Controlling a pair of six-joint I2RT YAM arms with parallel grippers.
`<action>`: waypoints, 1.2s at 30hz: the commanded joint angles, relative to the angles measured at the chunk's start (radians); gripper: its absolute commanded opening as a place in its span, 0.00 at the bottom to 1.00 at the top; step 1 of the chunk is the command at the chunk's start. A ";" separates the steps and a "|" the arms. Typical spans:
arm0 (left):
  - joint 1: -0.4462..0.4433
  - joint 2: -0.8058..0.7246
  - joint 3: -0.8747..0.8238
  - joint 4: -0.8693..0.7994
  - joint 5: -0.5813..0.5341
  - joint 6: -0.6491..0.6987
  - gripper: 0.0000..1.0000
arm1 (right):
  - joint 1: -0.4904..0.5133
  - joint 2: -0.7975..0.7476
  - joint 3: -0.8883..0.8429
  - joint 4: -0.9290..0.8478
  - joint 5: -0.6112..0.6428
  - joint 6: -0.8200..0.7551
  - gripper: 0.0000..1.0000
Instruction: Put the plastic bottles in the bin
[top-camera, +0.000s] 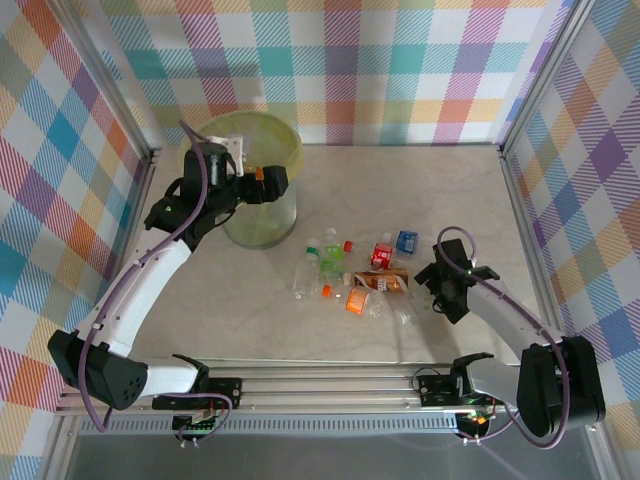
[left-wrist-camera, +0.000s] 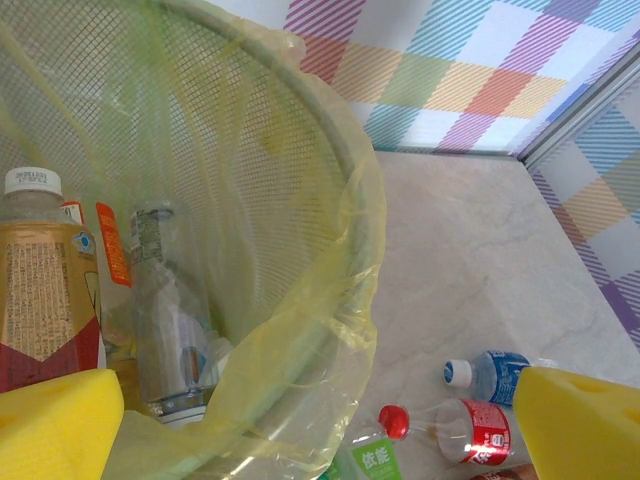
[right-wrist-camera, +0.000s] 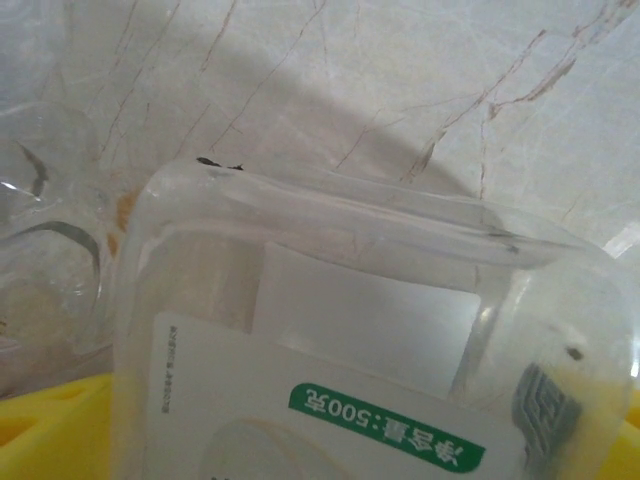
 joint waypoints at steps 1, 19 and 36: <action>-0.013 -0.019 -0.014 0.012 -0.007 -0.019 1.00 | -0.010 -0.030 -0.027 -0.049 0.023 -0.008 0.88; -0.035 -0.020 -0.002 -0.012 0.096 -0.035 1.00 | -0.011 -0.271 0.096 -0.210 0.015 -0.082 0.74; -0.261 0.063 0.031 -0.061 0.253 -0.064 1.00 | -0.010 -0.248 0.286 0.093 -0.254 -0.200 0.72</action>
